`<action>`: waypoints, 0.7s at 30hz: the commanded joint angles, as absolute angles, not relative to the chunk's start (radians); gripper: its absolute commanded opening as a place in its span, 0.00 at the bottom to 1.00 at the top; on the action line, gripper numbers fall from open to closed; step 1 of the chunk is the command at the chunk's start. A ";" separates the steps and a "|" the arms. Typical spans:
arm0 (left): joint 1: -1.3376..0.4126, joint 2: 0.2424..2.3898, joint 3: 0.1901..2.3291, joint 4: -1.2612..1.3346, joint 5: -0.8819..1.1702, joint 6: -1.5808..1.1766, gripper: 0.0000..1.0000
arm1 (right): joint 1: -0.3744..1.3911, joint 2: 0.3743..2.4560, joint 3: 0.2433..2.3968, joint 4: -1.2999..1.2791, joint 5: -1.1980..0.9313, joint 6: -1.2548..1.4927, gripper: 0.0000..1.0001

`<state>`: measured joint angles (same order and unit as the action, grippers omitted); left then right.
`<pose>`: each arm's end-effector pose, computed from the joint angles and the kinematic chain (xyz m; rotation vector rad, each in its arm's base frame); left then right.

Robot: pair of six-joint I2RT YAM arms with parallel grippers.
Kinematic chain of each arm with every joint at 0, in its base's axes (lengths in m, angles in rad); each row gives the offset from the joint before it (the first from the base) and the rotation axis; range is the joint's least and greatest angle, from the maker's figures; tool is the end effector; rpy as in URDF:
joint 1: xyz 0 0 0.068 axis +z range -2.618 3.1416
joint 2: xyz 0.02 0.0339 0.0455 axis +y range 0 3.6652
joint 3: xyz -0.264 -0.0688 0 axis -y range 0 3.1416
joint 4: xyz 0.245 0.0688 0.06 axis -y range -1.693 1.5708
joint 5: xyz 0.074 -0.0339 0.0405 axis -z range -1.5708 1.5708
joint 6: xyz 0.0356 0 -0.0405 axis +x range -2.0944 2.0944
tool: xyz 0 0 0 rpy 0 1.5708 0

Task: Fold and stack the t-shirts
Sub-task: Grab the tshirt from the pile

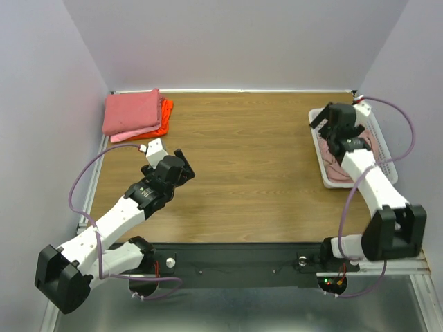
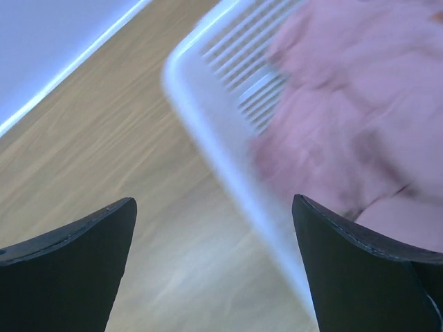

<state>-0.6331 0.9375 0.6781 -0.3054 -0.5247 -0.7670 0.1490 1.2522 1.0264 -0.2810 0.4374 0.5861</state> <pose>0.1754 -0.1066 0.2654 -0.4381 2.0194 -0.3048 0.2815 0.0270 0.3163 0.6921 1.9042 0.0082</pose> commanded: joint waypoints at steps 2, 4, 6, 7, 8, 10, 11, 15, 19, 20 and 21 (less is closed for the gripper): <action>-0.630 0.905 0.684 -0.259 -0.540 -0.732 0.98 | -0.043 1.445 1.143 -0.354 0.498 0.560 1.00; -0.627 0.905 0.680 -0.264 -0.548 -0.732 0.98 | -0.063 1.534 1.192 -0.359 0.549 0.511 1.00; -0.626 0.907 0.681 -0.267 -0.564 -0.730 0.98 | -0.092 1.626 1.251 -0.370 0.639 0.474 1.00; -0.624 0.910 0.684 -0.267 -0.566 -0.729 0.98 | -0.109 1.659 1.273 -0.379 0.706 0.468 1.00; -0.624 0.911 0.686 -0.264 -0.565 -0.726 0.98 | -0.118 1.686 1.291 -0.390 0.727 0.463 1.00; -0.623 0.914 0.693 -0.256 -0.558 -0.718 0.98 | -0.132 1.756 1.327 -0.397 0.736 0.446 1.00; -0.623 0.920 0.698 -0.255 -0.558 -0.713 0.98 | -0.146 1.779 1.360 -0.397 0.735 0.445 0.99; -0.621 0.931 0.716 -0.255 -0.572 -0.701 0.99 | -0.170 1.885 1.440 -0.400 0.727 0.422 0.89; -0.620 0.930 0.719 -0.270 -0.581 -0.707 0.99 | -0.186 1.936 1.480 -0.408 0.742 0.419 0.51; -0.620 0.925 0.719 -0.278 -0.586 -0.709 0.98 | -0.187 1.936 1.480 -0.408 0.756 0.417 0.43; -0.620 0.923 0.719 -0.281 -0.594 -0.712 0.98 | -0.186 1.931 1.476 -0.414 0.771 0.416 0.21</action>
<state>-0.6262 0.9337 0.6792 -0.2810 -0.5381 -0.7158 -0.1730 1.9354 1.4448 -0.4129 0.7010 0.4229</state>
